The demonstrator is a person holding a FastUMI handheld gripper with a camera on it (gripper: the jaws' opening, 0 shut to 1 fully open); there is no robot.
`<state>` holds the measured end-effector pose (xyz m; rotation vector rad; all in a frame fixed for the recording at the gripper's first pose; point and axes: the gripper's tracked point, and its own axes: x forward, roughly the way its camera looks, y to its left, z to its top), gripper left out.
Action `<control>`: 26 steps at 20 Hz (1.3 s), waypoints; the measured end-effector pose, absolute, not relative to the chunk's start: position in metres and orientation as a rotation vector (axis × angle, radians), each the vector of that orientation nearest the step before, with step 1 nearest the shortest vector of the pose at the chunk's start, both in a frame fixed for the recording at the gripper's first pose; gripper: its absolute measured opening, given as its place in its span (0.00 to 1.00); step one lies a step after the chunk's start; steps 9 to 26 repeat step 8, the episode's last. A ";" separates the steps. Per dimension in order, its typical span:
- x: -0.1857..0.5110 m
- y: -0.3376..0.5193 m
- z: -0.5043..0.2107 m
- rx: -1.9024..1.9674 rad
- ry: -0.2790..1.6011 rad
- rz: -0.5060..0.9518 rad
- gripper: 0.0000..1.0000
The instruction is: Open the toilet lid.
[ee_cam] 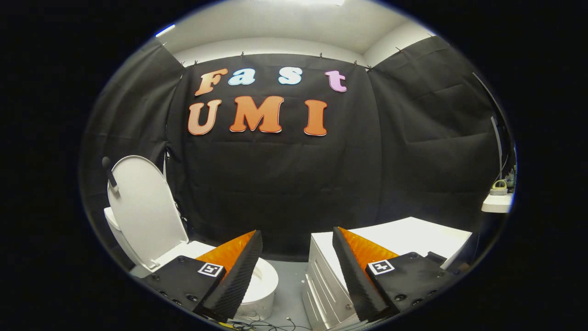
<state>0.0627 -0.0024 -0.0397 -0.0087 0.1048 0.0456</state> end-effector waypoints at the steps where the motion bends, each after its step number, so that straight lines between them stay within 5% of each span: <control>1: 0.063 -0.003 -0.040 -0.008 0.105 0.044 0.98; 26: 0.061 -0.007 -0.038 -0.003 0.107 0.031 0.99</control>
